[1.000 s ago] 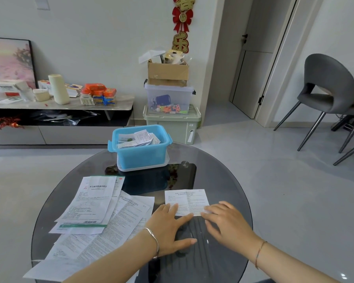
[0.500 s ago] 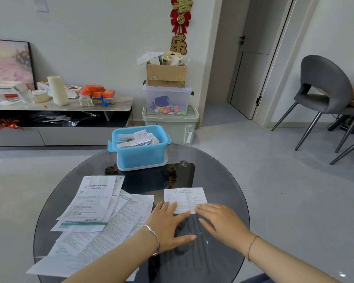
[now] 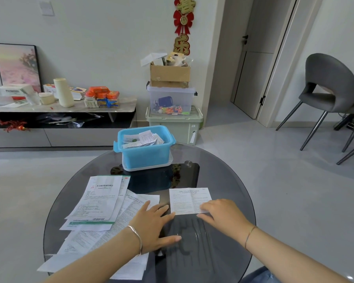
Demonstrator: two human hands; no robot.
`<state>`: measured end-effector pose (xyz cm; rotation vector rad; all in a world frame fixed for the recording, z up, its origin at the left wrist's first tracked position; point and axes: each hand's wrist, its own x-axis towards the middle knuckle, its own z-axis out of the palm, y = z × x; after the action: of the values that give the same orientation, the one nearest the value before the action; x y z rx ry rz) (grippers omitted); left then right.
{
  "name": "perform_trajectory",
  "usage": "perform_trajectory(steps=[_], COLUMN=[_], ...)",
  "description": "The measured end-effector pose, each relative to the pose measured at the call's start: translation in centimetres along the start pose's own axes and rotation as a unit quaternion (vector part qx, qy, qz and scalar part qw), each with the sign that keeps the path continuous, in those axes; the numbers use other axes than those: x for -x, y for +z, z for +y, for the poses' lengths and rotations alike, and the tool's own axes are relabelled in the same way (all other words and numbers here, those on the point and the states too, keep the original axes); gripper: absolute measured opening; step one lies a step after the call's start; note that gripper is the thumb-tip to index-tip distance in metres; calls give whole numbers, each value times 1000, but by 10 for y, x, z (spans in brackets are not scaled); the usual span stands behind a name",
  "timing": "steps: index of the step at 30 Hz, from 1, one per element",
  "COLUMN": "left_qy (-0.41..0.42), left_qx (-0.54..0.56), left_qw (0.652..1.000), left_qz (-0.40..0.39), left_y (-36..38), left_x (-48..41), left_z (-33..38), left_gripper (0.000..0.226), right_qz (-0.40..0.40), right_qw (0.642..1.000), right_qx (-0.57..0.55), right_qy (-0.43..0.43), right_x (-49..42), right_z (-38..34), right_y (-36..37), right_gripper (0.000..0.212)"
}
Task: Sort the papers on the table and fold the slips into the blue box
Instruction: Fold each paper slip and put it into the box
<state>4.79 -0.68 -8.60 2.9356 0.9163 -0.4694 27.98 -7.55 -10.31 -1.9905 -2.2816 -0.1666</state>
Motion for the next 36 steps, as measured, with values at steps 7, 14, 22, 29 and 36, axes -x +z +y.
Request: perform_trajectory(steps=[7,14,22,29,36], left_qy=[55,-88,-160,-196,-172], left_qx=[24,305,707,755,694], left_qw=[998,928,677,616,692], left_qz=[23,194,126,111,99], left_y=[-2,-13,-35,-29,-18], left_x=[-6,-11,-31,-43,-44], left_z=[-13,-22,7,9,16], left_gripper=[108,60,32,16,30], right_qz=[-5,163,44,128,177], right_qw=[971,983,742,952,975], right_qx=[214,-47,-614,-241,-57], right_qy=[-103,72,266,140,-124], right_x=[-19,-18,-4,12,13], right_z=[0,-6,-17,12,18], right_y=[22,-1,-36,-19,1], right_gripper=[27,23,22,52,41])
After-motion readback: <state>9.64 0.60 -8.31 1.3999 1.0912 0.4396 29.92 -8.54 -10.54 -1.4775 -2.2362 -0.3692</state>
